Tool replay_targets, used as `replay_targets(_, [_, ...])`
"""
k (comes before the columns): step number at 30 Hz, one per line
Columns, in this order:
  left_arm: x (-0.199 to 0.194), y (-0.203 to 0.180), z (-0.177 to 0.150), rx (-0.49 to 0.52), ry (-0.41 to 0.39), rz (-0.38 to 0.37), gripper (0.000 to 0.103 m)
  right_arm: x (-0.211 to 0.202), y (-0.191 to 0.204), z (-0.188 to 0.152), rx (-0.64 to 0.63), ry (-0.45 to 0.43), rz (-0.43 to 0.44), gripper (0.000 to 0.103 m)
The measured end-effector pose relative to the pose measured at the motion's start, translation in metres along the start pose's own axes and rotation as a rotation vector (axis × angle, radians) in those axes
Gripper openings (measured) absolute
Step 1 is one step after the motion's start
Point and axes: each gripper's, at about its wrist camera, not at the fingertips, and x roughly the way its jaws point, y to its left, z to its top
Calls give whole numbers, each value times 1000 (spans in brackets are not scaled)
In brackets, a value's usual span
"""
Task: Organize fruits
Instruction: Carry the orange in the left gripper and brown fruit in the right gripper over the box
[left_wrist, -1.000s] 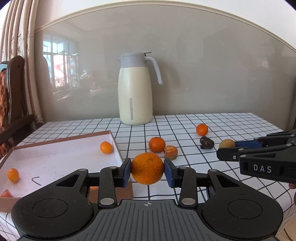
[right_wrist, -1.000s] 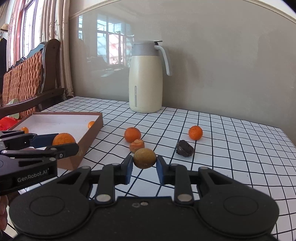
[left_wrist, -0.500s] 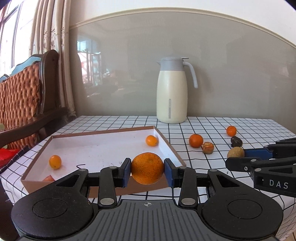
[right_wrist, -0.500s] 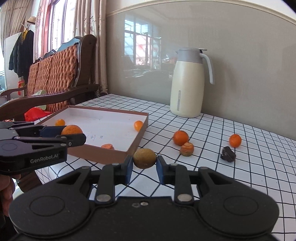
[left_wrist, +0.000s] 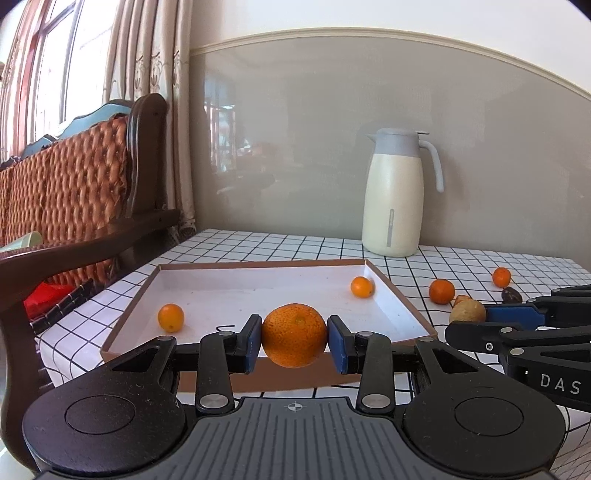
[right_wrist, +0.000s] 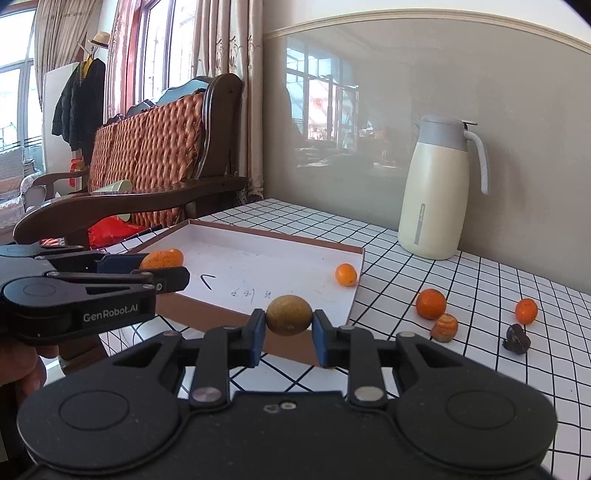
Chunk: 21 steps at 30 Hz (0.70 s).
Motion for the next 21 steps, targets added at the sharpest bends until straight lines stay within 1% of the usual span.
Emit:
replay_targets(9, [0,31,4,-29,-16,54,39,16,19,14,-19,-19,36,19])
replay_targets(13, [4,50,10,-60,-29,90,39,25,23,24,-21,-35,40,19])
replay_targets(21, [12,73,9,-82,-28,122,39,40,29,35,-26,-50,45,19])
